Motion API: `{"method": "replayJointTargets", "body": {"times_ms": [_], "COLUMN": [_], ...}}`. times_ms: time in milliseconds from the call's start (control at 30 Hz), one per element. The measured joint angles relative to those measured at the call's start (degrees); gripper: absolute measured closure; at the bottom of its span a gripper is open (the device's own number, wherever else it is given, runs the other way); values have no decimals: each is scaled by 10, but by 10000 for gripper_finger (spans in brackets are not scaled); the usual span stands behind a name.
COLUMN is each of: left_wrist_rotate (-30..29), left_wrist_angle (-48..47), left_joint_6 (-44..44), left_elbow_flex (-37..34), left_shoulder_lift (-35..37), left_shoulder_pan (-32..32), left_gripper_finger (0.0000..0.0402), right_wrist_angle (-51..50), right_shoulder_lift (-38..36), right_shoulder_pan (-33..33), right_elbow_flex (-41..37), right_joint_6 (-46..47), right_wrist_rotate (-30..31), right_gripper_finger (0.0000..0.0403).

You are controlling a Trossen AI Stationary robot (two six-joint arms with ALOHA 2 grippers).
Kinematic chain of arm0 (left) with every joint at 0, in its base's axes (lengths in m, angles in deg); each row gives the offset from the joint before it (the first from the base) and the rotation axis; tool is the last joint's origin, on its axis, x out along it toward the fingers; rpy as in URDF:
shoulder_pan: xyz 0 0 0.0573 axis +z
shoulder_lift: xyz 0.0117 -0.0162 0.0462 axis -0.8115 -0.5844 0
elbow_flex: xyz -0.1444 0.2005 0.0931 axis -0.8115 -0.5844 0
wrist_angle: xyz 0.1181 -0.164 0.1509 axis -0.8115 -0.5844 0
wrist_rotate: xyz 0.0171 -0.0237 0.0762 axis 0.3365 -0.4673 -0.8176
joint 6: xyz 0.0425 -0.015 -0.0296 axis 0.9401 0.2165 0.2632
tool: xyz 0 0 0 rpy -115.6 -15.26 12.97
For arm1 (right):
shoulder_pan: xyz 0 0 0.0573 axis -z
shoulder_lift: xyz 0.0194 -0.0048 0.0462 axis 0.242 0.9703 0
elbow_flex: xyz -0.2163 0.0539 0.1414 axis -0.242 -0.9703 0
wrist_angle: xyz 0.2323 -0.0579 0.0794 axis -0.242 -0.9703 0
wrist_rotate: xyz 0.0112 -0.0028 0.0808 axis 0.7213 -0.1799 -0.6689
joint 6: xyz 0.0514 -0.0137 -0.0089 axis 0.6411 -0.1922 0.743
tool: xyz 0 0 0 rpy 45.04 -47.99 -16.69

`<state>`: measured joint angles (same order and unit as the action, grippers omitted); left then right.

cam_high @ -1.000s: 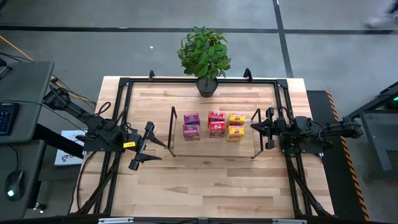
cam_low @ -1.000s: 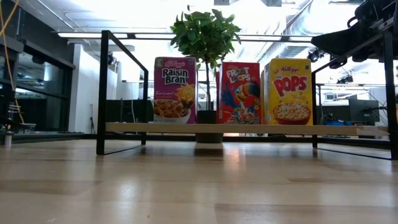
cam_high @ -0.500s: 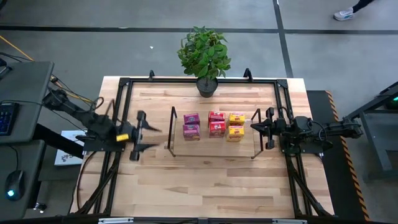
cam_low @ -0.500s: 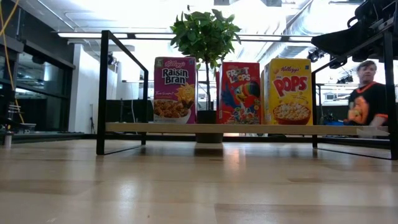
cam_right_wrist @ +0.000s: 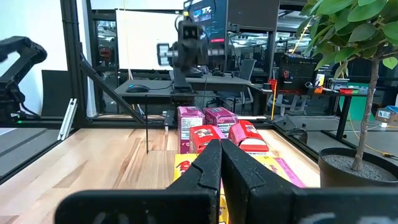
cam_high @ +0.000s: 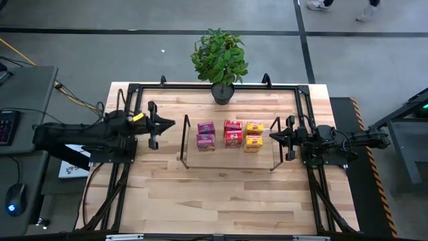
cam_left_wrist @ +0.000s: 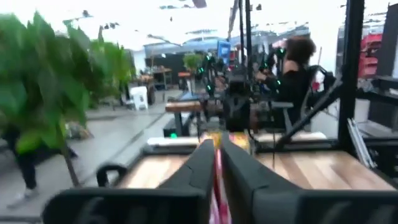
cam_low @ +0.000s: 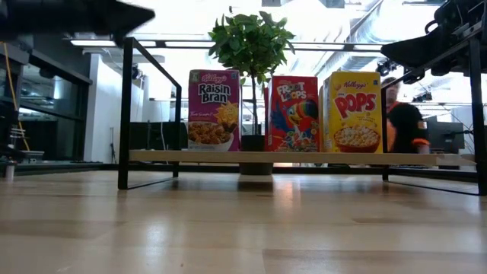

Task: Stack cereal on shelf
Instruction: Return to Home Position

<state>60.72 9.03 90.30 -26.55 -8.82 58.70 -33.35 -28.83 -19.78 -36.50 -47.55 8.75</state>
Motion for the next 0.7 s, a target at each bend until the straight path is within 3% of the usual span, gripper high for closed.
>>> {"method": "replayJointTargets", "body": {"times_ms": [133,300,500,700], "left_wrist_rotate": [46,38,31,16], "left_wrist_angle": [50,133,94,-9], "left_joint_6": [-39,-49,-21,-7], "left_elbow_flex": [-76,-165,-163,-163], "left_shoulder_lift": [28,57,74,77], "left_shoulder_pan": [27,-5,-34,-26], "left_gripper_finger": [389,399,401,401], "right_wrist_angle": [0,0,0,0], "right_shoulder_lift": [0,0,0,0], "right_shoulder_pan": [0,0,0,0], "right_elbow_flex": [0,0,0,0], "right_joint_6": [0,0,0,0], "right_wrist_rotate": [0,0,0,0], "right_gripper_finger": [402,402,402,402]}}
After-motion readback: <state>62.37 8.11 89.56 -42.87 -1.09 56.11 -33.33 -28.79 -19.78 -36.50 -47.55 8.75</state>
